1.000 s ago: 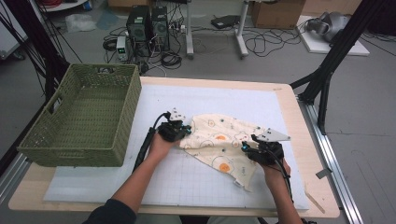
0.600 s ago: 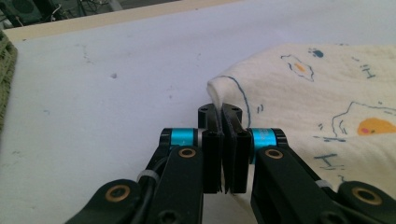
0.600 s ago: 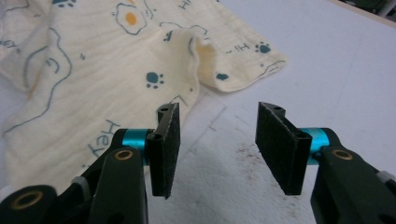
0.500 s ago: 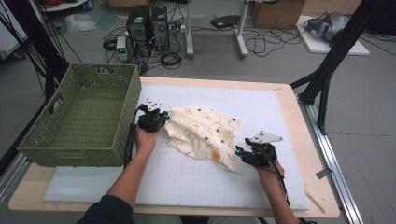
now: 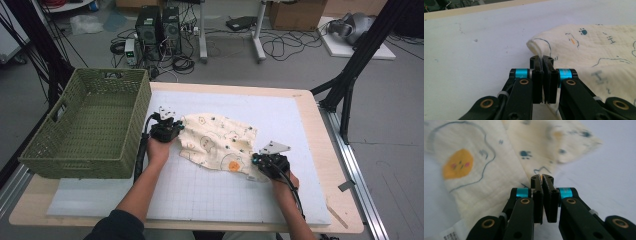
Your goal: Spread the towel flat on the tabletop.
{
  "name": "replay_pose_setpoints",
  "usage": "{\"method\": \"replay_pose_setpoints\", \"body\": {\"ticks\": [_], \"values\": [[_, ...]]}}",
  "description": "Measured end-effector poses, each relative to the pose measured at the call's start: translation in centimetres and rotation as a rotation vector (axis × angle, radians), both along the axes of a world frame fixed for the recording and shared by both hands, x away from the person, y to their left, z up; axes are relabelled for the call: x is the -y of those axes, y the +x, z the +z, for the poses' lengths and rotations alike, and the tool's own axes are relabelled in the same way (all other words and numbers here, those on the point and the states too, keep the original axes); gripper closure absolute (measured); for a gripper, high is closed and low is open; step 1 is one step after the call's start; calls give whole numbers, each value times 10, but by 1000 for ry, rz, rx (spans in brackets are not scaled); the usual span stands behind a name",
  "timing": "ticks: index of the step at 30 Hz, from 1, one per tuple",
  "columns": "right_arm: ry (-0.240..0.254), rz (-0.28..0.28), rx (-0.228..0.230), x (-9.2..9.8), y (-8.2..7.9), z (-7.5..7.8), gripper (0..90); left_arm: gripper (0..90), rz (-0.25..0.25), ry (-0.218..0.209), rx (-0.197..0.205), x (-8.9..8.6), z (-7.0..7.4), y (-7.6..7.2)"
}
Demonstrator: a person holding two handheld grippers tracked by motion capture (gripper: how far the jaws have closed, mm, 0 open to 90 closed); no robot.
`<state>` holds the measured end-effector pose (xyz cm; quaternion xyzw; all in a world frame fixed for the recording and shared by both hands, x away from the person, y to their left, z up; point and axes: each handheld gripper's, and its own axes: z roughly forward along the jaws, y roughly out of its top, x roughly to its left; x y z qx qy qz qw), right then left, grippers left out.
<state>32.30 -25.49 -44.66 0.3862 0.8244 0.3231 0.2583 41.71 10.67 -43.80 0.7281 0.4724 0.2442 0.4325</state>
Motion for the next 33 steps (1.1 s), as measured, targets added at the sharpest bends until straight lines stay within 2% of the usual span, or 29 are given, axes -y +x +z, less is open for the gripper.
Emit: {"method": "replay_pose_setpoints", "body": {"ticks": [2,4,5,6,9,11,13,14,15,19,22,23,25,27,30,33], "values": [[-42,-55,27,6,0,0,867,865,-11,-5,-2,1,-1,0],[-21,-73,14,11,0,-1,826,852,-23,-4,-7,2,-1,-1],[-15,-68,17,12,0,0,781,793,-21,-19,-18,2,-2,-2],[-3,-63,21,12,-1,1,745,691,-24,-38,-32,1,-2,-3],[43,-58,44,15,-3,6,668,529,-43,-67,-47,-3,-1,-10],[65,-57,55,17,-5,10,635,489,-62,-65,-53,-5,0,-17],[89,-48,60,20,-7,13,603,413,-84,-83,-89,-7,2,-21],[93,-49,67,21,-8,15,589,397,-91,-82,-73,-7,4,-26],[104,-48,69,22,-9,17,578,401,-95,-81,-49,-8,5,-30],[125,-39,85,26,-13,22,559,403,-144,-78,-34,-13,8,-47],[121,-27,92,27,-16,24,545,405,-174,-45,-15,-16,6,-58],[119,-26,92,27,-17,25,542,412,-181,-50,-8,-17,6,-62],[112,-23,93,27,-19,25,535,427,-201,-35,-9,-18,6,-68],[108,-17,97,27,-21,26,534,433,-215,-28,10,-20,6,-76],[110,-13,101,28,-22,26,533,477,-259,-11,7,-20,6,-84],[113,-11,93,28,-23,25,533,539,-312,-18,6,-16,3,-90]]}}
